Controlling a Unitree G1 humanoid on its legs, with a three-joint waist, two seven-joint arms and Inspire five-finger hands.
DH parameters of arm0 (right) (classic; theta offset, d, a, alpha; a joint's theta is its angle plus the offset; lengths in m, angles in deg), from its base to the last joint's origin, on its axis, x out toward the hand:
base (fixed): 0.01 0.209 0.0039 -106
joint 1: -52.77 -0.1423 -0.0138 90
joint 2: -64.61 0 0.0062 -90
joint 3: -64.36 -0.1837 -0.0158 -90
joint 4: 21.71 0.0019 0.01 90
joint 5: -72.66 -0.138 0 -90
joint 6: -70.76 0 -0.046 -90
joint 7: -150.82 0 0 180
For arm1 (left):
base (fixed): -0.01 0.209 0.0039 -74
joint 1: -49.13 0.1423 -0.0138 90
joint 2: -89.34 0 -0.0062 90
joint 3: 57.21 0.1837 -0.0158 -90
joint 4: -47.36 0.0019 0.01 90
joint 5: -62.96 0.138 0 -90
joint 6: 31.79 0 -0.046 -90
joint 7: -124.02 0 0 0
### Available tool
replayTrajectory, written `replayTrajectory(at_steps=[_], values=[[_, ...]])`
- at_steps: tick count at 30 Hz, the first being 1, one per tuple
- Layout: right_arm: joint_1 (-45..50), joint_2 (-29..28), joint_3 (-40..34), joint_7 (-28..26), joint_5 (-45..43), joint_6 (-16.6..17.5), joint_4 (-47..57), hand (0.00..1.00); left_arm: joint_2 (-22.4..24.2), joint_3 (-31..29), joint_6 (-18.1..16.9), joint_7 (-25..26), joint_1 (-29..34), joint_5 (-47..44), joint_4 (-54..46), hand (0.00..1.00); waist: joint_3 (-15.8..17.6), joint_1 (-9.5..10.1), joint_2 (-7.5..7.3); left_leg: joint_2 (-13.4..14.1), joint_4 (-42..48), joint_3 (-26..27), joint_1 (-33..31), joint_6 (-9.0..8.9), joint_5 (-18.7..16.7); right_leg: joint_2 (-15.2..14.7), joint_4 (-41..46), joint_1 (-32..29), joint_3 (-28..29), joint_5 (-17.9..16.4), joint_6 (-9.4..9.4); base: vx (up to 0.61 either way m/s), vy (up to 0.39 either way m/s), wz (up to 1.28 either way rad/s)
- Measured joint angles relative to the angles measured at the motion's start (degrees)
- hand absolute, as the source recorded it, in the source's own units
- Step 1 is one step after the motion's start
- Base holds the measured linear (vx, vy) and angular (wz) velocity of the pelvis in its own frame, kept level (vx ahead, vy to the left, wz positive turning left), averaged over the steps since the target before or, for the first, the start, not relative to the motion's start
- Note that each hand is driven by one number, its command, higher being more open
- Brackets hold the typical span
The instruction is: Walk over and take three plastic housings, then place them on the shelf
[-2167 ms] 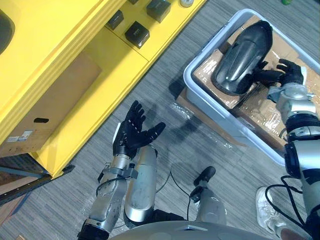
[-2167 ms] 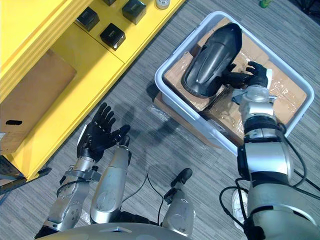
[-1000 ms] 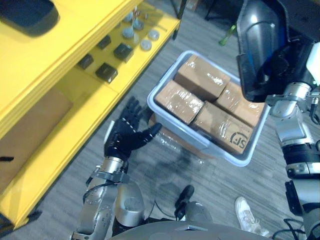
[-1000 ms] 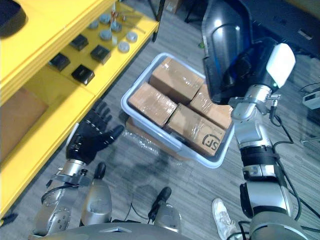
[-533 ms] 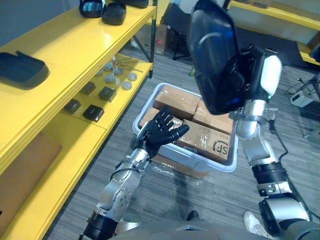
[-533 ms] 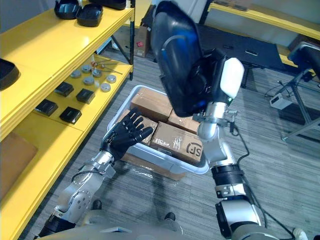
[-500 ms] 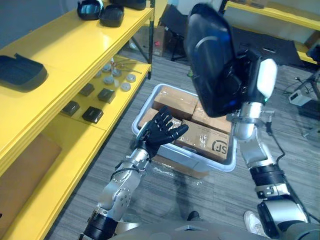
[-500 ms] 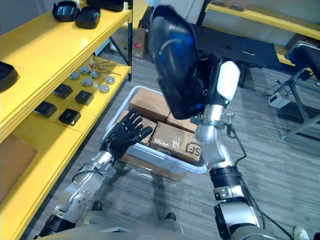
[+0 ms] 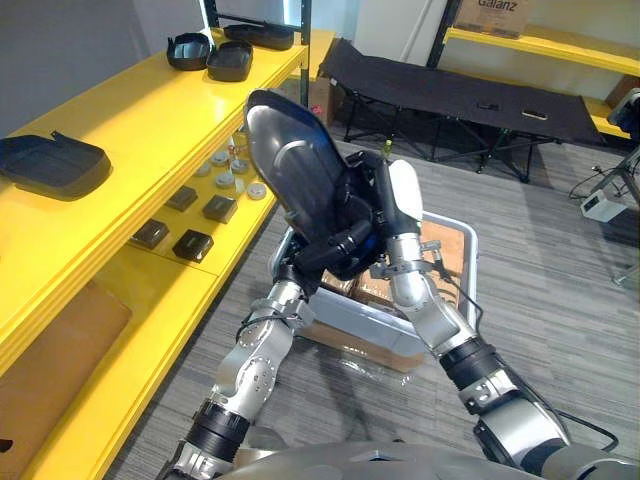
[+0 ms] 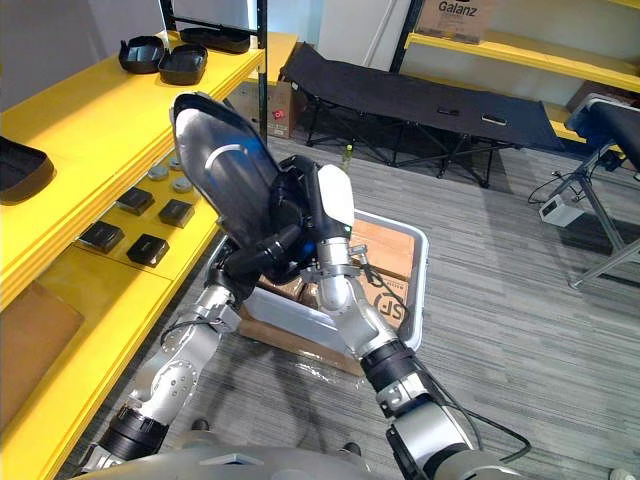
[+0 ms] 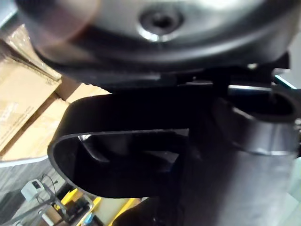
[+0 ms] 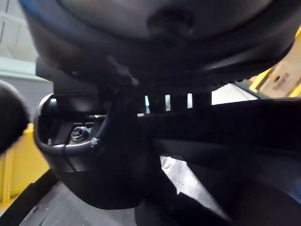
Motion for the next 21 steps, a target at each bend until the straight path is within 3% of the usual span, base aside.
replayTrajectory(at_steps=[2, 3, 7, 14, 21], values=[[-0.1, -0.9, 0.7, 0.1, -0.2, 0.0, -1.9, 0.0, 0.0, 0.2, 0.0, 0.4, 0.0, -2.0, 1.5, 1.0, -0.2, 0.08, -0.18, 0.0, 0.0, -0.8, 0.0, -0.01, 0.0, 0.1, -0.4, 0.9, -0.7, 0.0, 0.0, -0.01, 0.015, 0.17], [-0.2, -1.5, 0.9, 0.2, -0.5, 0.0, -3.3, 0.0, -0.1, 0.3, 0.0, 0.8, 0.0, -3.2, 2.3, 0.0, -0.3, 0.09, -0.25, 0.0, 0.0, -1.1, 0.0, -0.03, 0.0, 0.2, -1.0, 1.4, -1.2, 0.1, 0.07, -0.01, 0.009, 0.15], [-0.5, -1.9, 2.5, 1.6, -2.6, -0.3, -5.8, 0.0, -0.1, 1.9, -1.5, 3.9, 0.0, -6.1, 2.6, 0.0, -0.4, 0.76, -0.12, 0.0, 0.1, -1.6, -0.1, -0.14, -0.1, 0.3, -1.1, 1.6, -1.4, 0.1, 0.03, 0.0, 0.007, 0.03], [-2.7, -2.4, 4.6, 3.7, -3.1, -1.7, -7.3, 0.0, 0.0, 2.5, -5.2, 4.7, -0.7, -10.6, 4.0, 0.0, -0.6, 1.44, -0.15, 0.2, 0.2, -2.1, -0.1, -0.27, -0.2, 0.6, -1.2, 2.0, -1.7, 0.1, 0.01, 0.01, 0.01, 0.02], [-3.2, -5.5, 5.9, 6.5, -4.0, -4.4, -7.8, 0.0, -0.1, 1.9, -8.8, 7.9, -1.2, -10.4, 5.5, 0.0, -0.7, 1.73, -0.36, 0.2, 0.3, -2.6, -0.1, -0.33, -0.3, 0.6, -1.2, 2.3, -2.4, 0.0, -0.09, 0.0, 0.009, 0.02]])
